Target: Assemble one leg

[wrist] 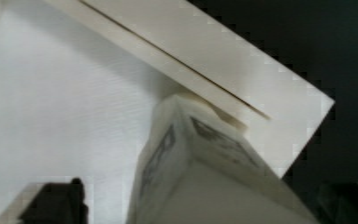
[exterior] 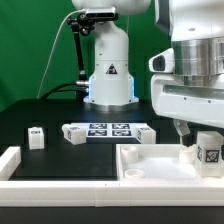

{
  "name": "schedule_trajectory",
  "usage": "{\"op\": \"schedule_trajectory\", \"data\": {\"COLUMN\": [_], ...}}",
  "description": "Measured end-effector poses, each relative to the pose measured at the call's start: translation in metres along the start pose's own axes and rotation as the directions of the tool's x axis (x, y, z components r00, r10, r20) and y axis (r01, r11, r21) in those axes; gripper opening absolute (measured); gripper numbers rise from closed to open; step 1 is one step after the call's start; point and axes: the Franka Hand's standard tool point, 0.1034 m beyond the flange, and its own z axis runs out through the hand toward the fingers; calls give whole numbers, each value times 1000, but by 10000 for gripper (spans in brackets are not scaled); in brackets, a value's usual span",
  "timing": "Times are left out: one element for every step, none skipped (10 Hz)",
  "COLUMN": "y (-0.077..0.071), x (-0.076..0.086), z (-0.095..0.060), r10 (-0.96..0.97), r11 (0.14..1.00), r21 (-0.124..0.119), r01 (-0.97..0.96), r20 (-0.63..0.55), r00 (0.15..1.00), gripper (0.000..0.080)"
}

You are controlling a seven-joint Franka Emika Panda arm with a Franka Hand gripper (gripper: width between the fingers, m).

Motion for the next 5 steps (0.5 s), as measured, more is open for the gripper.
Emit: {"op": "schedule_trajectory", "data": {"y": [-1,-3,-3,-4,-4], "x": [-3,-3,-4,-5,-4], "z": [-2,-3,-3,-3,-3], "r10": [-159,-264,-337,-465,-569], "r11": [986,964,940,884,821], "r21": [-44,-46,-47,-55,-56], "r01": [158,263,337,464,568], "r20": [-7,-10,-5,-3,3], "r00": [987,965,941,885,822], "gripper": [649,649,649,649,649]}}
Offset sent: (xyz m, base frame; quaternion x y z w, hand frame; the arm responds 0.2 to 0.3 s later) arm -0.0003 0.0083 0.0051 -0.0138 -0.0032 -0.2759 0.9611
